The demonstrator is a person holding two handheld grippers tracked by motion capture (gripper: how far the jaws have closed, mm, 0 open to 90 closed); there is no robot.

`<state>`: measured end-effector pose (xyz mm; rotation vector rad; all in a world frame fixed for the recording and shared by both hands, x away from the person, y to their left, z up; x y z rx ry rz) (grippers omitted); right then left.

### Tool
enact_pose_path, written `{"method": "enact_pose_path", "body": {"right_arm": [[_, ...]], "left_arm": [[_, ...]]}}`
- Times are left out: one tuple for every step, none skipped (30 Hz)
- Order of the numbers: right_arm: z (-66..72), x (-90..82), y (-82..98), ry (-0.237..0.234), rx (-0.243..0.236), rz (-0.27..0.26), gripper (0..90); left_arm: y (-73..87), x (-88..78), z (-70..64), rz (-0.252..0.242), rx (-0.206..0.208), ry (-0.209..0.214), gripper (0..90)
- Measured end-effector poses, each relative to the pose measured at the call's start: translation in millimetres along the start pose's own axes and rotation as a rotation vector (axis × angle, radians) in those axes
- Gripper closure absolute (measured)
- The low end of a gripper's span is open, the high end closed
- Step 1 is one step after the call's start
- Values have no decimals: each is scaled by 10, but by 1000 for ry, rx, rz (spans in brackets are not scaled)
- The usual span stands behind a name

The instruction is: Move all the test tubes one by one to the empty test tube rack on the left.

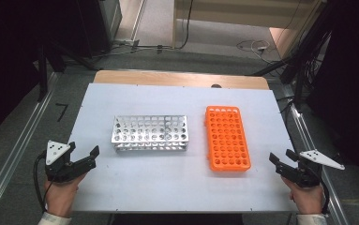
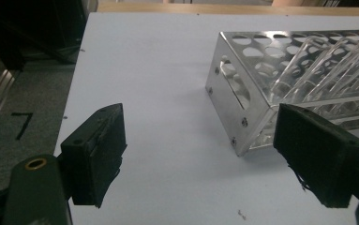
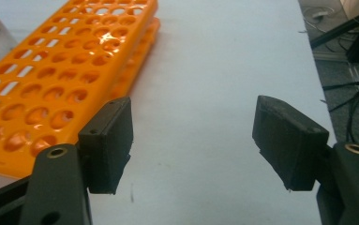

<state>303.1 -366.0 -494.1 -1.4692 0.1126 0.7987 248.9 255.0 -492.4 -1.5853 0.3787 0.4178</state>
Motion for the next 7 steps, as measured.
{"method": "enact_pose_path", "body": {"right_arm": [[-20, 3, 15, 6, 7, 3, 277], [-41, 12, 32, 13, 9, 7, 277], [-63, 24, 52, 21, 9, 13, 277], [-89, 42, 71, 28, 9, 16, 277], [-118, 70, 95, 38, 21, 19, 273], [-154, 108, 125, 47, 28, 24, 261], [-186, 155, 161, 52, 32, 35, 251]], "left_arm": [[12, 14, 7, 3, -3, -1, 173], [26, 27, 12, 10, -3, -1, 173], [43, 44, 15, 18, -1, -2, 173], [61, 65, 17, 26, 1, -3, 173], [86, 94, 16, 34, 5, -5, 173], [115, 130, 18, 46, 13, -12, 173], [143, 166, 21, 64, 11, -14, 173]]}}
Point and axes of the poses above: each handheld gripper's, and its own axes: x roughly forward along the jaws, y roughly out of its underside, z roughly to its left, the point moved 6 cm from there along x, roughly forward along the jaws, and after that the axes turned 8 degrees about -y, right-handed, at the moved point
